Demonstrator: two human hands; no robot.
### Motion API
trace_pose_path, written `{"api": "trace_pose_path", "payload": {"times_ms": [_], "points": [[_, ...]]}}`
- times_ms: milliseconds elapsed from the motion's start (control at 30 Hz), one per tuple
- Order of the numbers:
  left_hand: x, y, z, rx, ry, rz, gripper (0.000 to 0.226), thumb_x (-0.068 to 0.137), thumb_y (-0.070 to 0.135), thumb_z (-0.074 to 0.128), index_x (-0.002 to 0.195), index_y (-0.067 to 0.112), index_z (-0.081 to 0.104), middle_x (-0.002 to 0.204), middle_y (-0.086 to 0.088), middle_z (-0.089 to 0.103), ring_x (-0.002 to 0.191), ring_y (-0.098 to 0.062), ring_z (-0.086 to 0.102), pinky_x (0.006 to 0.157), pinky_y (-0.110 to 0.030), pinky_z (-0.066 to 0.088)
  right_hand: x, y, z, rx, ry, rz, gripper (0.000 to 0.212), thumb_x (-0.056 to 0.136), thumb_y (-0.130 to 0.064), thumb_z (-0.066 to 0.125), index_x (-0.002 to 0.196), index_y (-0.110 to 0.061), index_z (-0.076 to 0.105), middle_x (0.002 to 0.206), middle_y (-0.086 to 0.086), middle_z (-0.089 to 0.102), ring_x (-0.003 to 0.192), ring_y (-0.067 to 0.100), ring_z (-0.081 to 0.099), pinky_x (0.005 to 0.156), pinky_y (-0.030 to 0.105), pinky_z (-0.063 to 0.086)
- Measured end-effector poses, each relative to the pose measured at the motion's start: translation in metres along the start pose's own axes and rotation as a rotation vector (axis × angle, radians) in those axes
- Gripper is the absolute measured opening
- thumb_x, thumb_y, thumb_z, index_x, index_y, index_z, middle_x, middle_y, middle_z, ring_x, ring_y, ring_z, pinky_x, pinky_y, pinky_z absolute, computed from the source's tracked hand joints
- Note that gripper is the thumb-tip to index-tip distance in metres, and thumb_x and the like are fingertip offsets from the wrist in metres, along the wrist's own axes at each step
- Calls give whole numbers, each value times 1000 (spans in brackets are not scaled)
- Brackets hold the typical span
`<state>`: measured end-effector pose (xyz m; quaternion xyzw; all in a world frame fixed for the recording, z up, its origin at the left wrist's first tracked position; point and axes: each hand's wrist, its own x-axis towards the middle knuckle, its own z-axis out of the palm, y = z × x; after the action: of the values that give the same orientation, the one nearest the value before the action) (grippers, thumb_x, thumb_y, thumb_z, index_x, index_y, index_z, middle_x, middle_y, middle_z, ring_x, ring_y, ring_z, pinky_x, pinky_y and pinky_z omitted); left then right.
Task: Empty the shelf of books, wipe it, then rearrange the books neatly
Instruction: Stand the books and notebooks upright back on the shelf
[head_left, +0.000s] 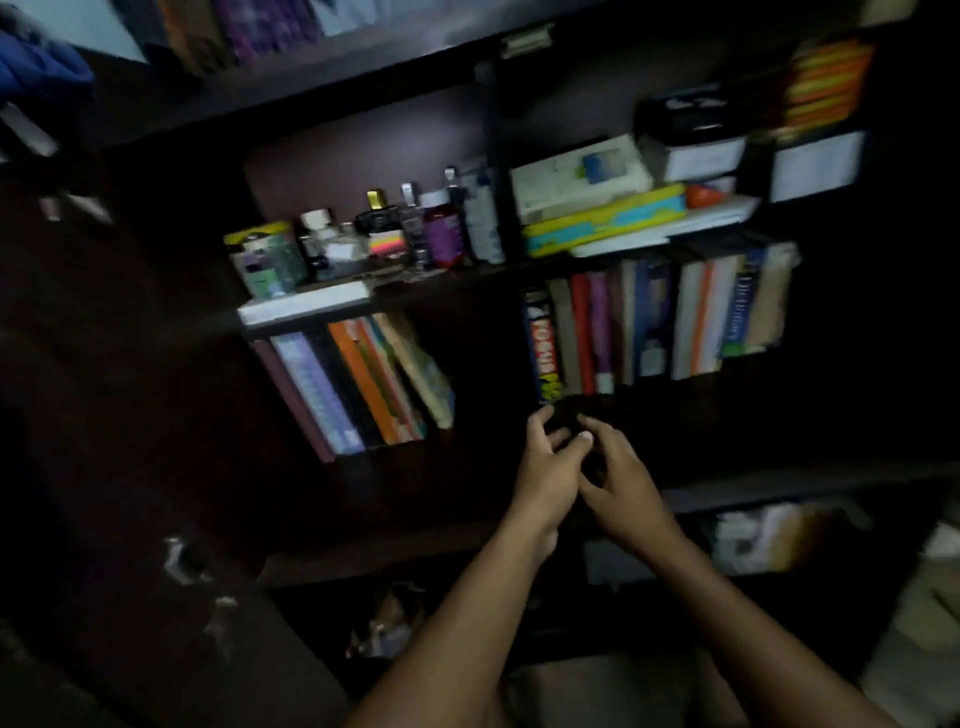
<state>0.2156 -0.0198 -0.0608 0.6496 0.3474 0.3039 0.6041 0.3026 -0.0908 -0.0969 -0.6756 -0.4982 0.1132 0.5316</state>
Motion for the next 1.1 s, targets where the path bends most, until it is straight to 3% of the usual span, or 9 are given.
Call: {"api": "trace_pose_path", "payload": {"times_ms": [100,200,333,433,633,733,833,900,1100], "points": [[-36,14,74,46,-309,15,51,95,28,67,139,38,43,139,-4,59,120,-16,62,97,-33,52,-60,1,-87,-34,207,83,53,90,-9,68,138,-21,50,132,-3,57,118,3,54,95,3,36],[-72,28,137,46,-523,44,44,97,25,67,134,35,46,133,-4,62,115,-16,65,89,-28,55,-126,3,-160,-46,360,162,46,90,-16,73,127,-30,51,124,-10,62,113,3,60,94,16,47],[-121,27,213,97,-747,83,49,81,42,72,125,43,49,130,1,65,119,-14,63,103,-33,50,-211,7,-229,-115,562,296,47,86,-15,76,123,-28,50,120,-5,60,110,7,60,87,18,48],[-158,26,267,169,-899,148,53,93,31,70,139,33,44,136,0,60,118,-6,60,90,-15,47,-263,7,-275,-199,704,349,44,84,-12,78,117,-27,52,116,-9,61,108,0,58,88,21,48],[-180,21,323,171,-985,198,41,96,8,65,121,35,48,125,8,55,93,5,63,73,-10,48,-321,27,-311,-276,882,486,37,83,-12,78,109,-28,57,108,-10,65,103,1,60,89,29,52],[-177,24,336,128,-951,197,46,96,8,66,129,32,45,128,10,50,106,-2,65,74,-11,51,-328,36,-318,-17,995,553,34,89,-19,74,116,-26,55,109,-2,67,100,9,65,86,41,57],[-162,27,355,183,-863,177,70,89,31,75,147,31,36,137,6,43,117,-14,59,98,-32,53,-318,34,-333,572,1170,536,41,95,-23,66,131,-15,46,123,14,63,105,26,67,84,47,59],[-147,28,373,220,-813,149,88,75,52,75,150,38,31,139,9,40,126,-16,53,108,-45,48,-311,32,-345,714,1270,490,54,95,-24,66,140,-17,38,129,13,59,108,31,66,89,50,58],[-120,43,434,275,-824,20,97,66,76,65,148,35,34,137,3,58,115,-19,63,99,-49,54,-298,27,-374,854,1279,530,60,94,-35,67,142,-23,34,127,10,61,95,38,73,75,55,61]]}}
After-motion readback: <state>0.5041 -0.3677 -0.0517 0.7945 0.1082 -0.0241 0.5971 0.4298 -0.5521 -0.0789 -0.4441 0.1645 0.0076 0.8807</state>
